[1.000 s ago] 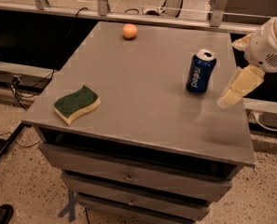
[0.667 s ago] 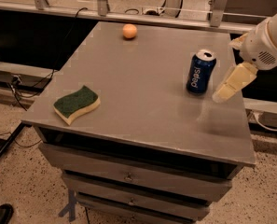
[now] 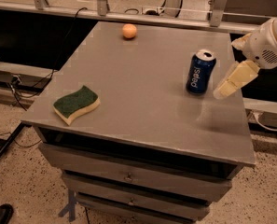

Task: Move pepsi can near orange

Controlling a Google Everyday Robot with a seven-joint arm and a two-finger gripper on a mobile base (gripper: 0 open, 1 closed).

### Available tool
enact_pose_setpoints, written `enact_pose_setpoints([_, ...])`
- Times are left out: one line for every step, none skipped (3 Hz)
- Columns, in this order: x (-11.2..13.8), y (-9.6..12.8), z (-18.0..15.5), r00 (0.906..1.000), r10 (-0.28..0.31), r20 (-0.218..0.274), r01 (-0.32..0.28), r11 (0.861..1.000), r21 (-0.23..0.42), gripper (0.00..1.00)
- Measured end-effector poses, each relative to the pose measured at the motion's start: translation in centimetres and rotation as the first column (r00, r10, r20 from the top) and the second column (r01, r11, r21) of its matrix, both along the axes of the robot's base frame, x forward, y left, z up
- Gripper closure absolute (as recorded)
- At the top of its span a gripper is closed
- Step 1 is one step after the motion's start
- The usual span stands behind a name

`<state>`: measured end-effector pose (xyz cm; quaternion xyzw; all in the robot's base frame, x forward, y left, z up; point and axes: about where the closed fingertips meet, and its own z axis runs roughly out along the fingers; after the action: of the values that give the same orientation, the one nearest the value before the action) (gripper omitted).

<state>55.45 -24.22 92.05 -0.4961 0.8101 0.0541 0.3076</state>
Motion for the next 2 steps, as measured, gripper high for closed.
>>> enact_pose_setpoints([1.5,0.2,-0.3,0.9999,-0.006,-0.008,0.008,0.988,0.157,0.00])
enact_pose_setpoints([2.5,1.6,-0.9,1.0000,-0.008,-0.004,0.009,0.961,0.275,0.00])
